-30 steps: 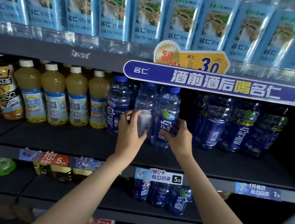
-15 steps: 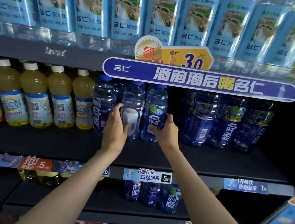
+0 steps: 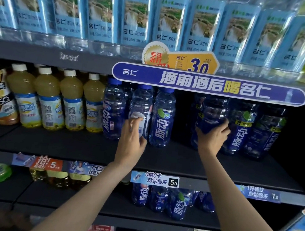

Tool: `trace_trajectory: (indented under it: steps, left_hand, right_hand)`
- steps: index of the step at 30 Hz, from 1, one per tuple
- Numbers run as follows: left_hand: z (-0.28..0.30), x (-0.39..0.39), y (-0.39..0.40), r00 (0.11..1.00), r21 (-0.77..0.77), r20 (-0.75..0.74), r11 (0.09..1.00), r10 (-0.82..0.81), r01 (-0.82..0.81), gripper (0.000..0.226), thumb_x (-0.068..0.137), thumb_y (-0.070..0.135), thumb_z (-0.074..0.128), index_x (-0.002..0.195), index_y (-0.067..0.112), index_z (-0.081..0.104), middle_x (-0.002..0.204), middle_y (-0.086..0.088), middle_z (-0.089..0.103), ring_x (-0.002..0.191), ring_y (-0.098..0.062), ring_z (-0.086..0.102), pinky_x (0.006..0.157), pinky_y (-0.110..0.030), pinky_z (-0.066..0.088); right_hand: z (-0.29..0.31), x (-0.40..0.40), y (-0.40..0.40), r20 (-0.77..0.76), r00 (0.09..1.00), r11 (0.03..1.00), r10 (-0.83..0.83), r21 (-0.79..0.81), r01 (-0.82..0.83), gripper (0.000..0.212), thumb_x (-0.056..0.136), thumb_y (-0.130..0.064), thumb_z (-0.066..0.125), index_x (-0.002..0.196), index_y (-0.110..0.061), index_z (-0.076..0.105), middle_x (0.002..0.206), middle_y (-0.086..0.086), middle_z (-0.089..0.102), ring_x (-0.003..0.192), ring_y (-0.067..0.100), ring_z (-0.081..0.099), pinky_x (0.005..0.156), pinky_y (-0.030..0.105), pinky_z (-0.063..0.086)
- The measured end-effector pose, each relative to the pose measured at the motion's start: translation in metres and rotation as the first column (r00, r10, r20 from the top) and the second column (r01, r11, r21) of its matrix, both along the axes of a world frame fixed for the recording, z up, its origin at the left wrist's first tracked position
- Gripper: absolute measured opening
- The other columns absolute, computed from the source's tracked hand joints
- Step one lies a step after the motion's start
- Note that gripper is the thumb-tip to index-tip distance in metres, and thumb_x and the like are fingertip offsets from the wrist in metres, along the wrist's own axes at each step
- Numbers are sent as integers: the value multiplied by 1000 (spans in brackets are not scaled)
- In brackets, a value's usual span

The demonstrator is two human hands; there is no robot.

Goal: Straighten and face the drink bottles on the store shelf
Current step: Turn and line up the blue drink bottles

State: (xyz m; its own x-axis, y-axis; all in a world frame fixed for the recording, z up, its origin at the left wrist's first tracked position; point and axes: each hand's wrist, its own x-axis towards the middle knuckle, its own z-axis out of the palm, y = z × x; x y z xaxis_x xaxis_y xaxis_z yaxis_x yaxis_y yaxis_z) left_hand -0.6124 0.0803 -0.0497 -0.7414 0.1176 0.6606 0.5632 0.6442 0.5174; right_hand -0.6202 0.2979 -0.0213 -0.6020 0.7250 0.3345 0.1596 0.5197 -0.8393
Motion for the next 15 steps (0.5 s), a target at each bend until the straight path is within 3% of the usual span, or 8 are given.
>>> trace_trajectory:
  steps: [3, 7, 11, 14, 15]
  left_hand:
    - [-5, 6, -2, 994, 8, 99, 999, -46, 45, 53, 86, 3, 57, 135, 10, 37, 130, -10, 42, 106, -23, 56, 73, -24, 43]
    - [-3, 17, 6, 968, 94, 196, 986, -156, 140, 55, 89, 7, 56, 138, 12, 33, 136, -5, 43, 119, -15, 51, 85, -17, 40]
    - [12, 23, 22, 901, 183, 283, 941, -328, 285, 59, 88, 10, 60, 139, 14, 31, 136, -3, 44, 124, -14, 47, 100, -25, 39]
    - [17, 27, 30, 812, 218, 412, 909, -415, 354, 66, 89, 16, 62, 144, 14, 25, 143, -3, 39, 131, -15, 39, 105, -25, 33]
    - [16, 28, 32, 786, 207, 453, 907, -421, 367, 69, 88, 17, 63, 145, 14, 24, 144, -2, 38, 133, -16, 37, 106, -25, 31]
  right_hand:
    - [4, 4, 4, 25, 1000, 999, -1, 37, 0, 86, 77, -19, 78, 142, -2, 25, 140, 23, 33, 127, 41, 37, 100, 46, 36]
    - [2, 28, 3, -36, 995, 994, 95, 55, -93, 78, 73, -18, 81, 135, -4, 36, 135, 19, 43, 120, 37, 46, 93, 43, 40]
    - [1, 49, 0, -68, 946, 948, 317, 32, -316, 79, 66, -18, 86, 132, -8, 43, 125, 10, 56, 98, 23, 58, 85, 31, 45]
    - [6, 65, 3, -41, 848, 841, 529, -109, -530, 80, 64, -11, 86, 132, -13, 43, 122, 8, 59, 99, 22, 61, 86, 38, 53]
    - [9, 70, 3, -28, 804, 792, 594, -153, -591, 78, 65, -6, 84, 130, -14, 43, 123, 9, 58, 98, 20, 60, 83, 34, 54]
